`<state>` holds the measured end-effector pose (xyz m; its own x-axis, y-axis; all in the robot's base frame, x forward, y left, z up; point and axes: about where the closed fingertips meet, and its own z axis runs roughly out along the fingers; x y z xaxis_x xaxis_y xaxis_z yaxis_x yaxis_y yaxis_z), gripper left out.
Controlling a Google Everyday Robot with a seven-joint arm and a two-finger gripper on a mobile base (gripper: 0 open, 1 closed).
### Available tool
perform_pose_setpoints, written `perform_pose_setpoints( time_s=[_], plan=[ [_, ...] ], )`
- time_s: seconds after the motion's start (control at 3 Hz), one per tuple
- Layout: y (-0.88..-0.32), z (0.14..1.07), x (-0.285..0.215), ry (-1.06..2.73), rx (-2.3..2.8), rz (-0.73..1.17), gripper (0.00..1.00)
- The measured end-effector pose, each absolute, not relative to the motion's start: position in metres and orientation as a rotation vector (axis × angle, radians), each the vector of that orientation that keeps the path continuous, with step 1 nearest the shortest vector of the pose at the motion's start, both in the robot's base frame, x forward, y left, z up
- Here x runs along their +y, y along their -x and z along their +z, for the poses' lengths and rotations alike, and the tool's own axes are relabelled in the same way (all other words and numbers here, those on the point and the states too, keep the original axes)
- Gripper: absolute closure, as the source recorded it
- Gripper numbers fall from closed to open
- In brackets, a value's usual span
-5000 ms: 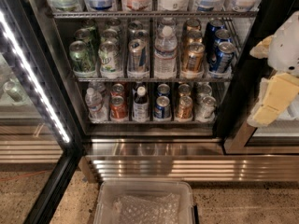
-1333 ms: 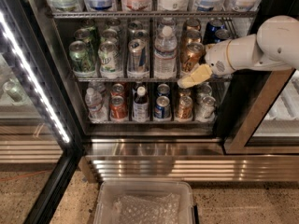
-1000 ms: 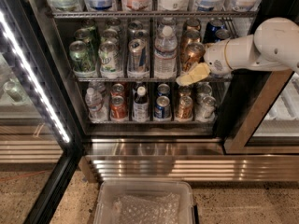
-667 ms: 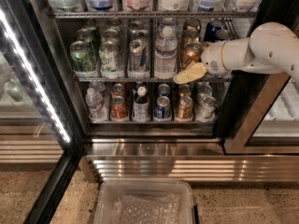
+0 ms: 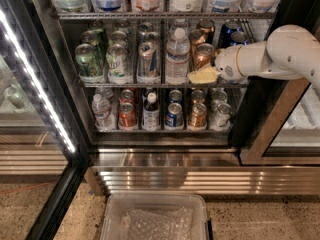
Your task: Pick orange can from middle shelf of fridge
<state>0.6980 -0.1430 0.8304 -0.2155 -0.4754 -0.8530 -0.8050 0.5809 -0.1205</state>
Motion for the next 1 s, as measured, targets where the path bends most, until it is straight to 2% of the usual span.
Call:
perform_pose_setpoints(
  time_s=[0.67, 1.0],
  plan=[
    [-0.6981, 0.8304, -0.1429, 1.037, 1.866, 0.438, 0.89],
    [-0.6980, 0.8306, -0.1429, 1.037, 1.866, 0.438, 1.00]
  ],
)
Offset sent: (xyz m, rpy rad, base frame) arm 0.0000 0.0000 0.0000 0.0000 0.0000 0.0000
